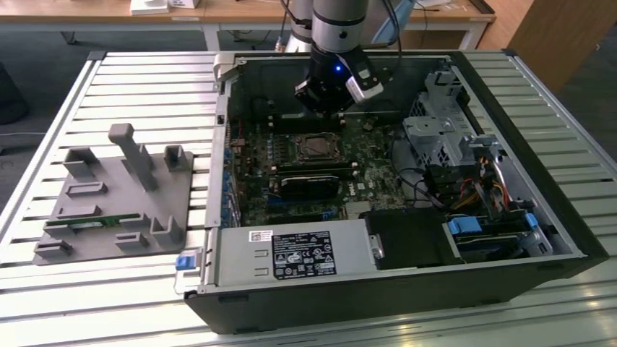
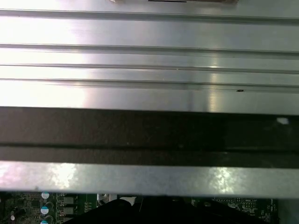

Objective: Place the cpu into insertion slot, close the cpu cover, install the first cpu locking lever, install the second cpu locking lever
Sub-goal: 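Install the second cpu locking lever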

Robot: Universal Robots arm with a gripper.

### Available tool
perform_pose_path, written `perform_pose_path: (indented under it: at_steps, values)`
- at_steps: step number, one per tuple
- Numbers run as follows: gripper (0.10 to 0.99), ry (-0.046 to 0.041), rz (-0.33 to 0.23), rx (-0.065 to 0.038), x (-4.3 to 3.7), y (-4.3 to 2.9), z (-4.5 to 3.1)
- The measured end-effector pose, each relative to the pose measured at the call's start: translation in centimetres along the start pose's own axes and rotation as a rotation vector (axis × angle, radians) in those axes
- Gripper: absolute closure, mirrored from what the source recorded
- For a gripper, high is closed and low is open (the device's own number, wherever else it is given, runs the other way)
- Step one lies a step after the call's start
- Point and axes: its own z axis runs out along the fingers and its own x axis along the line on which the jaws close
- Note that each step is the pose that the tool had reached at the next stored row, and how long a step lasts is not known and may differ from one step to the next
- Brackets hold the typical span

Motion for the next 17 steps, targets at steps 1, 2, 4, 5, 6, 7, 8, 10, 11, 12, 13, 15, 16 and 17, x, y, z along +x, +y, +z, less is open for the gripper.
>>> perform_pose_path:
  at_steps: [1, 2, 4, 5, 6, 7, 8, 10, 11, 12, 13, 15, 16, 17]
  values:
    - [0.980, 0.0000, 0.000, 0.000, 0.00, 0.00, 0.00]
    - [0.980, 0.0000, 0.000, 0.000, 0.00, 0.00, 0.00]
    - [0.980, -0.0001, 0.000, -0.001, 0.00, -0.03, 0.00]
    - [0.980, -0.0001, 0.000, -0.001, 0.00, -0.03, 0.00]
    - [0.980, 0.0000, 0.000, -0.001, 0.00, -0.04, 0.00]
    - [0.980, 0.0000, 0.000, -0.001, 0.00, -0.04, 0.00]
    - [0.980, -0.0001, 0.000, -0.002, 0.00, -0.04, 0.00]
    - [0.980, 0.0000, 0.000, -0.001, 0.00, -0.08, -0.01]
    - [0.980, -0.0001, 0.000, -0.002, 0.00, -0.08, 0.00]
    - [0.980, 0.0000, 0.000, -0.001, 0.00, -0.08, -0.01]
    - [0.980, 0.0001, 0.000, -0.001, 0.00, -0.08, -0.03]
    - [0.980, 0.0000, 0.000, -0.001, 0.00, -0.07, -0.25]
    - [0.980, -0.0001, 0.000, -0.001, 0.00, -0.06, -0.41]
    - [0.980, 0.0000, 0.000, -0.001, 0.00, -0.05, -0.62]
